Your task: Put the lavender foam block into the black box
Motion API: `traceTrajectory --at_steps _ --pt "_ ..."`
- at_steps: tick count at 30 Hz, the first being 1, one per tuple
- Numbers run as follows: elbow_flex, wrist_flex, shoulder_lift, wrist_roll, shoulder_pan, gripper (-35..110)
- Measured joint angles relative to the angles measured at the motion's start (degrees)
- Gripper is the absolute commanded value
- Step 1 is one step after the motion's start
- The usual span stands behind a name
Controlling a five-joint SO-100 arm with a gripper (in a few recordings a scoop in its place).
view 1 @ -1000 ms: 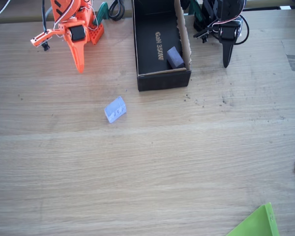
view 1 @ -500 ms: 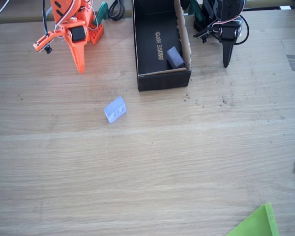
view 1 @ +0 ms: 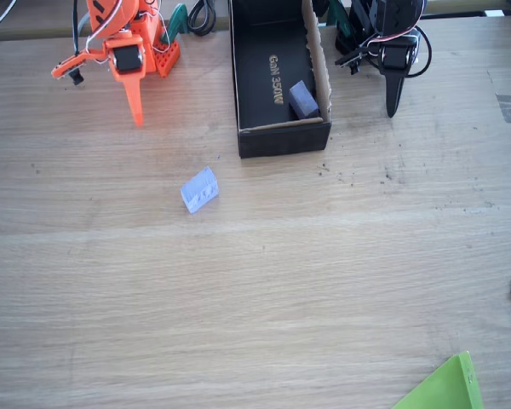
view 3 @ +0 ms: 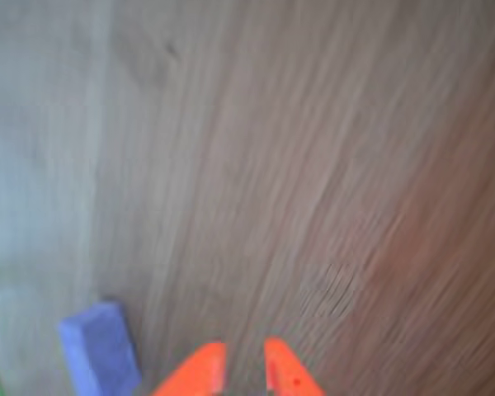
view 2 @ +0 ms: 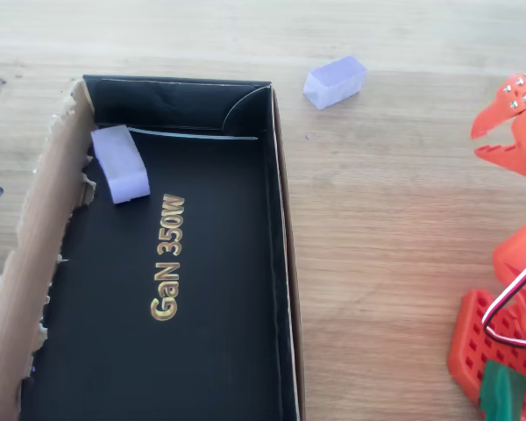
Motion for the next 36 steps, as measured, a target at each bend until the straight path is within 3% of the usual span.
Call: traceTrajectory --at_steps 2,4,5,10,14,19,25,36 --pt "0.0 0.0 -0.1 -1.6 -0.3 26" --pt "0.0 0.0 -0.2 -2.6 -0.2 44" --pt "0.0 0.0 -0.4 -2.8 -0.5 46" --pt "0.0 -1.1 -0.7 -5.7 -0.6 45" --pt "0.0 -2.3 -0.8 -6.3 -3.2 26" --pt "0.0 -8.5 -0.8 1.0 -5.4 22" --pt "0.0 -15.7 -0.8 1.1 -7.2 25" --pt "-14.4 -5.2 -2.0 0.5 -10.7 27"
